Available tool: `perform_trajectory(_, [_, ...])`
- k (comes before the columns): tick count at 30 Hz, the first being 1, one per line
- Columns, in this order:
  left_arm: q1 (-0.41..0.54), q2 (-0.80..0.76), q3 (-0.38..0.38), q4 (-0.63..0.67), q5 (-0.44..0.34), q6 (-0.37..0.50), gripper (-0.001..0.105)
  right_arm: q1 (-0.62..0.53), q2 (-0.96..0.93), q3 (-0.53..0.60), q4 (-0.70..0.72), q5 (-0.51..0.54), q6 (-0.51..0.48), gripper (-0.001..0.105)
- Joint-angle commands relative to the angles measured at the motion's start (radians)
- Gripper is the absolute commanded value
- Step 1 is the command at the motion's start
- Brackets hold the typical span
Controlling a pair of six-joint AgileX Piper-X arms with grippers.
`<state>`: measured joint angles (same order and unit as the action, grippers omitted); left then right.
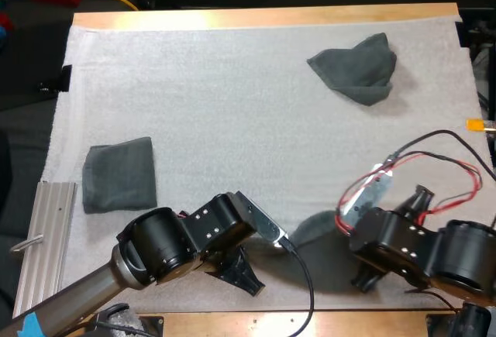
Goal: Pick towel from pile, fold and stack
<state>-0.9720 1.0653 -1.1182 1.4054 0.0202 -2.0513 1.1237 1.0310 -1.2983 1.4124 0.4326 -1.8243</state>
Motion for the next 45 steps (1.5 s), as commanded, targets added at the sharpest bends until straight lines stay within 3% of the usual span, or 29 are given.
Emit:
perform_trajectory(1, [0.014,-0.004,-0.004,-0.022,-0.020,-0.006,0.000,-0.004,0.007,-0.002,-0.017,0.055,-0.014,0.001])
perform_trajectory(4, [0.058,-0.004,-0.004,-0.049,-0.020,0.025,0.000,-0.009,0.043,-0.002,-0.046,0.146,-0.035,0.001])
perform_trajectory(8, [0.132,-0.004,-0.004,-0.084,-0.020,0.077,0.000,-0.042,0.084,-0.002,-0.088,0.157,-0.059,0.001])
perform_trajectory(15, [0.243,0.066,-0.004,-0.108,0.057,0.174,0.000,-0.166,0.144,-0.002,-0.209,0.121,-0.098,0.001])
perform_trajectory(19, [0.278,0.122,-0.004,-0.114,0.058,0.195,0.000,-0.219,0.181,-0.002,-0.256,0.079,-0.128,0.001])
perform_trajectory(32, [0.330,0.184,-0.004,-0.269,0.050,0.226,0.000,-0.347,0.251,-0.002,-0.403,0.108,-0.155,0.001])
perform_trajectory(37, [0.369,0.220,-0.004,-0.313,0.050,0.237,0.000,-0.397,0.280,-0.002,-0.459,0.052,-0.155,0.001])
perform_trajectory(45, [0.429,0.306,-0.004,-0.376,0.051,0.269,0.000,-0.461,0.340,-0.002,-0.525,0.057,-0.155,0.001])
